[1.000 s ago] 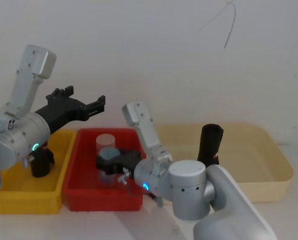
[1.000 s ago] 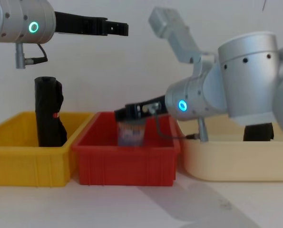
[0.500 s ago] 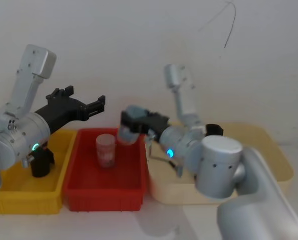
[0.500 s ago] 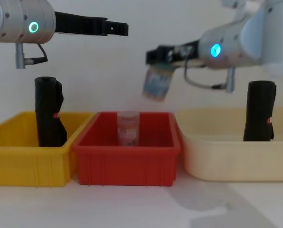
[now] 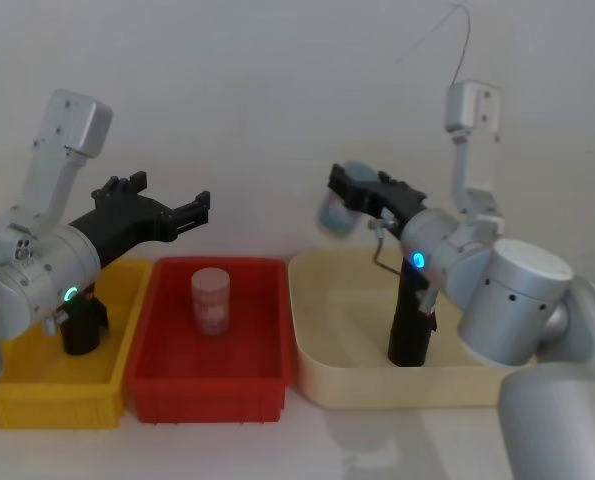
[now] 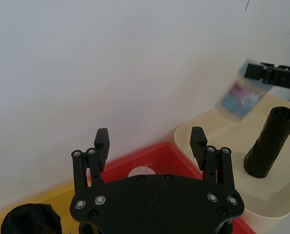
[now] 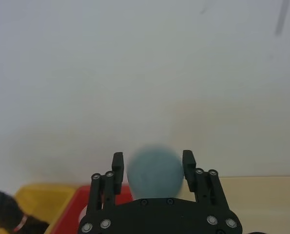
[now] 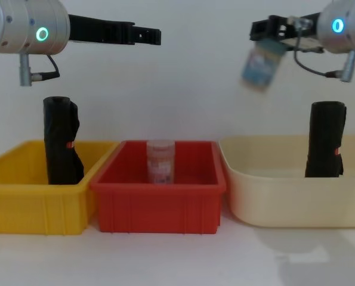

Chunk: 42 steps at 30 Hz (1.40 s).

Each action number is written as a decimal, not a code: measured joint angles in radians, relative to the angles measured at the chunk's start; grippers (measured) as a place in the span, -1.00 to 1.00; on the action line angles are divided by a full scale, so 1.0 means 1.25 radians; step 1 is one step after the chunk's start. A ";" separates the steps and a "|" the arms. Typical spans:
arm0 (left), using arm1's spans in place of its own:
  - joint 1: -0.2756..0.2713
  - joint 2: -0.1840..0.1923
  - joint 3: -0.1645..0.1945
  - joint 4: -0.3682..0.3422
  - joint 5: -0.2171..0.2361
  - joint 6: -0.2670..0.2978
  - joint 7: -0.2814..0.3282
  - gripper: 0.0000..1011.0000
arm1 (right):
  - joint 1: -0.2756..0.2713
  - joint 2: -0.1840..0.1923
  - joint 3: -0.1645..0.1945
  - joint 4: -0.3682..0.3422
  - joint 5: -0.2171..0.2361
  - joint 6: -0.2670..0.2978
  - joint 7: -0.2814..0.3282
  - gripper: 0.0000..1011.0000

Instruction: Pick up the garbage bag with the one hand and transfer it to the other hand.

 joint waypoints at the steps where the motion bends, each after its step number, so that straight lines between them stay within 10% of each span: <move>1: 0.000 0.000 0.000 0.000 0.000 0.000 0.000 0.98 | 0.001 0.003 0.008 0.003 0.003 -0.006 -0.002 0.46; 17: 0.000 0.000 0.000 0.000 0.000 0.000 0.000 0.98 | -0.031 0.046 0.035 -0.002 0.024 -0.062 0.030 0.98; 42: 0.000 0.000 0.000 0.000 0.000 0.000 0.000 0.98 | -0.264 0.144 -0.064 -0.192 0.042 -0.215 0.231 0.98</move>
